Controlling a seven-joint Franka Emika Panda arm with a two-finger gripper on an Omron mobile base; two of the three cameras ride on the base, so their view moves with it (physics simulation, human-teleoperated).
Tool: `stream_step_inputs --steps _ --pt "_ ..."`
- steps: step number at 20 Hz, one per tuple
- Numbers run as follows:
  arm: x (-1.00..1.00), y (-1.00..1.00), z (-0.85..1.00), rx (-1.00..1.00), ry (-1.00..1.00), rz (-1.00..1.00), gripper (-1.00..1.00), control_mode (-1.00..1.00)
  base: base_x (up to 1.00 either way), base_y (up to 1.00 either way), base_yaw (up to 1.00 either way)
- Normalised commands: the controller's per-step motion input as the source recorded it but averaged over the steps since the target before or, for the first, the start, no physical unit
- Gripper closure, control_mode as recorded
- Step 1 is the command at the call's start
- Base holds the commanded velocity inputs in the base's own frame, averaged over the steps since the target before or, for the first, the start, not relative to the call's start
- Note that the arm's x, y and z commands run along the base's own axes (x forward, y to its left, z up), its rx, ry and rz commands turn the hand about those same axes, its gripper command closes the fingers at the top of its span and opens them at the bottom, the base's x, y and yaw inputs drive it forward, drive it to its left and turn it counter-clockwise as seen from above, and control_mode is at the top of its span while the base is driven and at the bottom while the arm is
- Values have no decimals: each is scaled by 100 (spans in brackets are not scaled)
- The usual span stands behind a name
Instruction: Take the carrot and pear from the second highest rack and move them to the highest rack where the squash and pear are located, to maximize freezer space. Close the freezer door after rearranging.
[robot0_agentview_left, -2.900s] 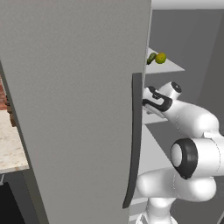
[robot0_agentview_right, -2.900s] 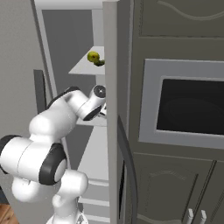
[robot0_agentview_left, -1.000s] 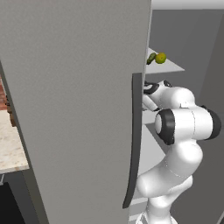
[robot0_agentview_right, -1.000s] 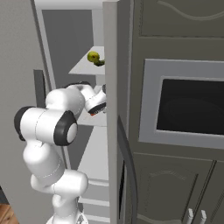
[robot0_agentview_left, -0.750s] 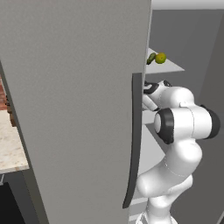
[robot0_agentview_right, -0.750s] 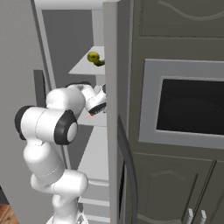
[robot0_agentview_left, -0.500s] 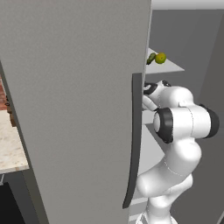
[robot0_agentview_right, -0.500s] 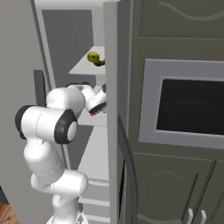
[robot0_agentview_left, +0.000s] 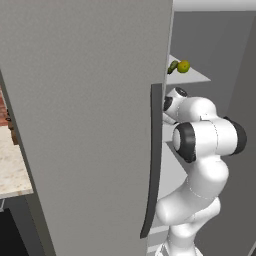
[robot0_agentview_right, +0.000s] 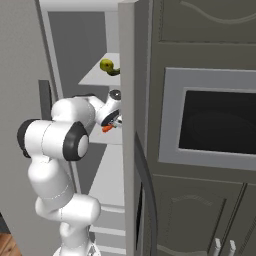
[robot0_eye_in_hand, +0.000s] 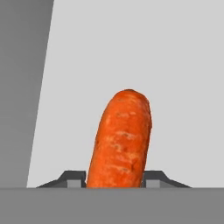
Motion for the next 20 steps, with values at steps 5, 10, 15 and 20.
stream_step_inputs --steps 5,10,15,20 --pt "-7 -3 -56 -1 6 1 100 -100 0 0 0" --pt "-29 -16 -4 2 0 2 100 -100 0 0 0" --pt "-56 -18 1 1 -4 2 100 -100 0 0 0" --pt "-67 -15 38 1 -9 1 100 -100 0 0 0"
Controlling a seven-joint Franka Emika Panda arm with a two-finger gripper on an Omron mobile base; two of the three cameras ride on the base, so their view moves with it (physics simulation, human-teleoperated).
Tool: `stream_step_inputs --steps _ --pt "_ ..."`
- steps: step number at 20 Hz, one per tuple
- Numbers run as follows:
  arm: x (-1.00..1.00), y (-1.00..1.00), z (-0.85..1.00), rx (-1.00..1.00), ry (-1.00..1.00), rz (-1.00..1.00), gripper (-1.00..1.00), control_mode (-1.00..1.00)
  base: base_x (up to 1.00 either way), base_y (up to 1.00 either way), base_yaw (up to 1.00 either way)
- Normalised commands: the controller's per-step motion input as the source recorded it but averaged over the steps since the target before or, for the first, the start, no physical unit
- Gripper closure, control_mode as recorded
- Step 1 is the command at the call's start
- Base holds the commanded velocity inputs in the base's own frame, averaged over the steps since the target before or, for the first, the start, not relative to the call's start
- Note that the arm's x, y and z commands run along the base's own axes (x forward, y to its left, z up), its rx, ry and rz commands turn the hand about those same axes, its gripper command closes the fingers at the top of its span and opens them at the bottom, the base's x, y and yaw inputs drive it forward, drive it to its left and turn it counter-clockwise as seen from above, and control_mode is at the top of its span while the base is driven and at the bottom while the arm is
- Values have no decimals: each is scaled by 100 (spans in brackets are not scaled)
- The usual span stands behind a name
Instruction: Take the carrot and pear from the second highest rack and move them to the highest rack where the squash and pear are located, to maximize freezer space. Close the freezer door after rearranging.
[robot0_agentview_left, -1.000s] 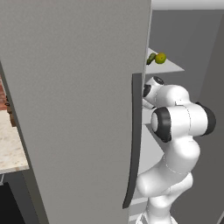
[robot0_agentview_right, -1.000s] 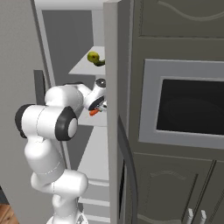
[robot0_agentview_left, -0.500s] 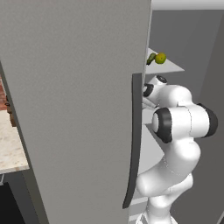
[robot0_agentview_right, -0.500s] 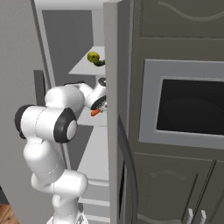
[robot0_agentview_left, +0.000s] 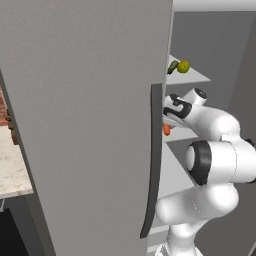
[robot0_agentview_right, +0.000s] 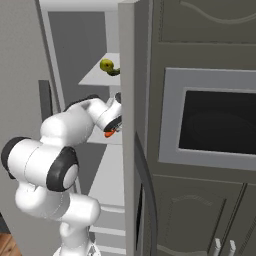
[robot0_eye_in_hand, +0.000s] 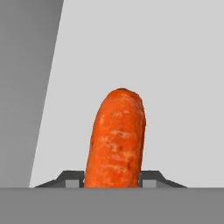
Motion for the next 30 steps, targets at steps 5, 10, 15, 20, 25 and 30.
stream_step_inputs --steps 5,10,15,20,25,30 --pt "-51 -2 65 0 -3 3 100 -100 0 0 0" --pt "-78 0 50 -1 0 2 100 -100 0 0 0" --pt "-97 0 48 -7 -4 0 100 -100 0 0 0" --pt "-87 0 94 -1 -12 0 100 -100 0 0 0" --pt "-79 -4 99 0 -5 0 100 -100 0 0 0" --pt "-36 -15 76 -1 -1 -5 100 -100 0 0 0"
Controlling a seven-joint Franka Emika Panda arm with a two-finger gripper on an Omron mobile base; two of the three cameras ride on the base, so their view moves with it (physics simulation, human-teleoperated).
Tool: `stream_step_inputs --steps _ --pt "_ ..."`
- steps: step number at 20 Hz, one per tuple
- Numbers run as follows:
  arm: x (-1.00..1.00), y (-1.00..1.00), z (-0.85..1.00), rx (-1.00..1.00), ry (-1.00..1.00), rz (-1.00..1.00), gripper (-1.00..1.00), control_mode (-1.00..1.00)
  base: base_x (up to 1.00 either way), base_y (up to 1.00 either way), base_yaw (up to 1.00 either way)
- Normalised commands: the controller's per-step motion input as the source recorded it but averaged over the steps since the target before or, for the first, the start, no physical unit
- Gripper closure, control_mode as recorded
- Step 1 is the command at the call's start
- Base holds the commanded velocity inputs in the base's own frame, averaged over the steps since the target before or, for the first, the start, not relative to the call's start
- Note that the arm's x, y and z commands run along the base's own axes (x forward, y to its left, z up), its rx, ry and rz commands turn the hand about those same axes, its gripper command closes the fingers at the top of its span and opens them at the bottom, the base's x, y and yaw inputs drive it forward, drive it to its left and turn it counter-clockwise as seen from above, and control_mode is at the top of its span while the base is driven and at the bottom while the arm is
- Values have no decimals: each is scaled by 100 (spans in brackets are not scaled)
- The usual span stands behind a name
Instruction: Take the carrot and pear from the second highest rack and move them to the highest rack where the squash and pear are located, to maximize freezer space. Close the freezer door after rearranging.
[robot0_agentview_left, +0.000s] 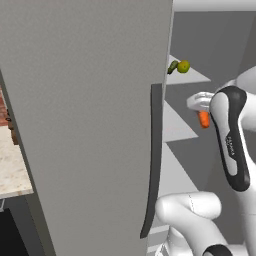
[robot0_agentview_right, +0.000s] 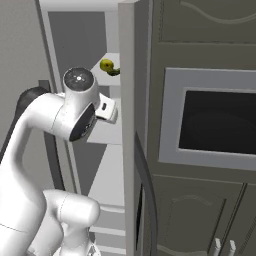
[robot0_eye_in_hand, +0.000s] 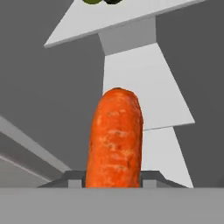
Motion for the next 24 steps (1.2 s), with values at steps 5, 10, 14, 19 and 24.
stream_step_inputs --steps 5,10,14,19,24 --pt "25 -3 74 0 -12 -12 100 -100 0 0 0" --pt "53 0 89 1 -11 -6 100 -100 0 0 0" --pt "95 0 40 7 -1 0 100 -100 0 0 0" --pt "100 -2 2 4 0 0 100 -100 0 0 0" --pt "97 -12 0 0 0 0 100 -100 0 0 0"
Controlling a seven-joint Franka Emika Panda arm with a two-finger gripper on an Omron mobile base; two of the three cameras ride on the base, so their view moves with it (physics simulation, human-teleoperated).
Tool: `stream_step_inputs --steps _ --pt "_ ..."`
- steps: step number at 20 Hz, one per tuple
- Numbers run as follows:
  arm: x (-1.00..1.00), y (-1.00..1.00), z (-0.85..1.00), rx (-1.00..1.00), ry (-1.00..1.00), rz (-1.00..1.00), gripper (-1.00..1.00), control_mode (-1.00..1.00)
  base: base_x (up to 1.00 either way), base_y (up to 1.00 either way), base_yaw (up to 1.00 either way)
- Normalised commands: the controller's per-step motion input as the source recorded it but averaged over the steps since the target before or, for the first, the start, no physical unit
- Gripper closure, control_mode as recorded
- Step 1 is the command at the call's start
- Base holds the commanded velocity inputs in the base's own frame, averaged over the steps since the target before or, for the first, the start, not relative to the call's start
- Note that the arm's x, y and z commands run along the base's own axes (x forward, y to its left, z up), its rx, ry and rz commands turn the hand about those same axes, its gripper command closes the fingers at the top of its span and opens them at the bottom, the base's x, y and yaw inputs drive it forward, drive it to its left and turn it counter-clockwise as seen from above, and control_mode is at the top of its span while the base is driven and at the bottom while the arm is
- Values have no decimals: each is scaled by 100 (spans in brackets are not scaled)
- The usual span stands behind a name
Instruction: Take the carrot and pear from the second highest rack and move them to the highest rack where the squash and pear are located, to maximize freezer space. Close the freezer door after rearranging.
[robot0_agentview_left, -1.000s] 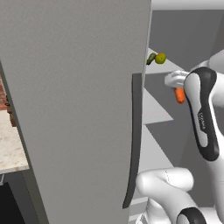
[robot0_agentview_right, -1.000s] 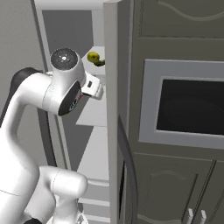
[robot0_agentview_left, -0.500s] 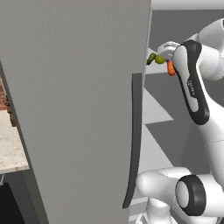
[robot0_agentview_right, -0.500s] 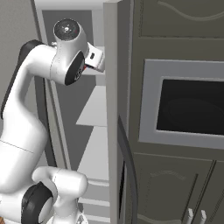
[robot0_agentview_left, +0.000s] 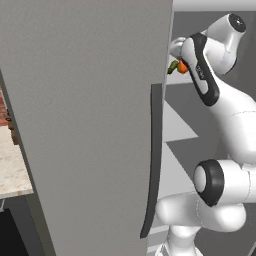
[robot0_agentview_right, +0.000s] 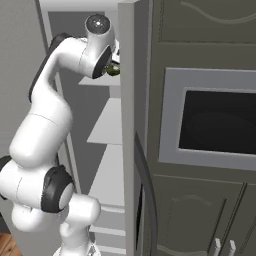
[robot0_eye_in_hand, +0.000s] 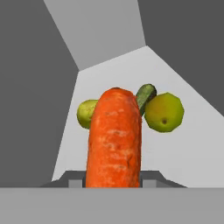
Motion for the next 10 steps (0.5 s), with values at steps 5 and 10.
stream_step_inputs --steps 5,10 --pt "80 -22 -7 0 0 0 100 -100 0 0 0" --pt "31 -9 -9 0 1 0 100 -100 0 0 0"
